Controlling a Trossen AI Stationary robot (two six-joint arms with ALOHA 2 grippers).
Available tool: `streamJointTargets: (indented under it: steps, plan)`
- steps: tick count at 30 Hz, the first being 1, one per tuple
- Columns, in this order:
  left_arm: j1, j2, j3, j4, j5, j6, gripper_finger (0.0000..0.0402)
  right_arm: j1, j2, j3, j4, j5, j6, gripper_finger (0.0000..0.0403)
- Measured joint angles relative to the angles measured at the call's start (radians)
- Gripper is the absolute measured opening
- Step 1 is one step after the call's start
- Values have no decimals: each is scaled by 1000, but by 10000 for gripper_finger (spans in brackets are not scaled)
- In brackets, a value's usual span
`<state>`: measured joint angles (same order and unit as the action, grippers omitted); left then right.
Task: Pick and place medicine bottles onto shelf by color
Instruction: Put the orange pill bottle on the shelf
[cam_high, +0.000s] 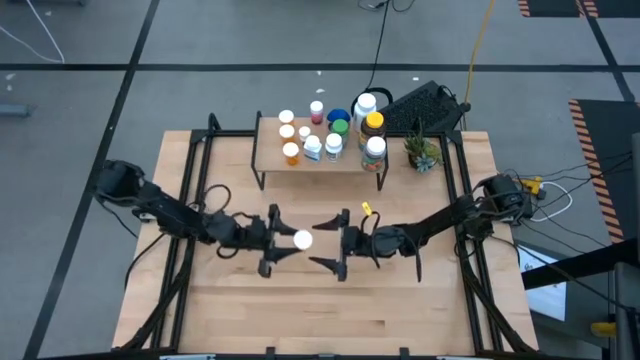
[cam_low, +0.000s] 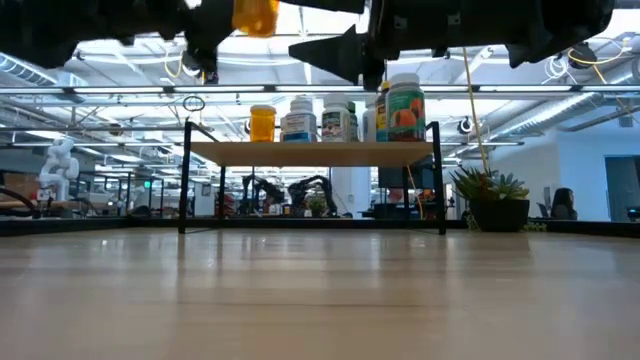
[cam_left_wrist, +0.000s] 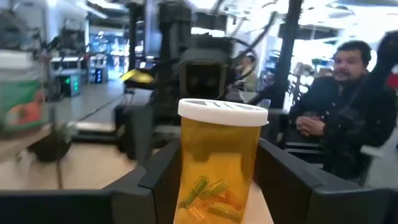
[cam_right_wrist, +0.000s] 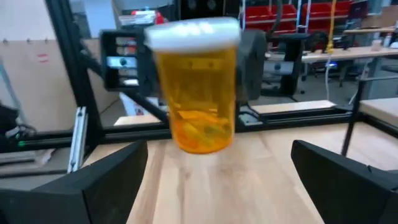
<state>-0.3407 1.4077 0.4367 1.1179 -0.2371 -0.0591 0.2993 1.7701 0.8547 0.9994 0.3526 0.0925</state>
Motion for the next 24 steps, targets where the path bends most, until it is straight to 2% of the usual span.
streamJointTargets:
  steps: [5, 11, 21, 24]
  plan:
    - [-22, 83, 87, -1, -1, 58, 189, 9, 0, 0, 23, -19, -32, 384]
    - [-19, 151, 147, 2, -1, 66, 189, 18, 0, 0, 20, -70, -53, 353]
    - [-19, 176, 164, -1, -1, 69, 189, 16, 0, 0, 6, -67, -52, 265]
    - [-20, 168, 164, -8, -4, -11, 190, 17, -1, 0, -17, -68, -52, 239]
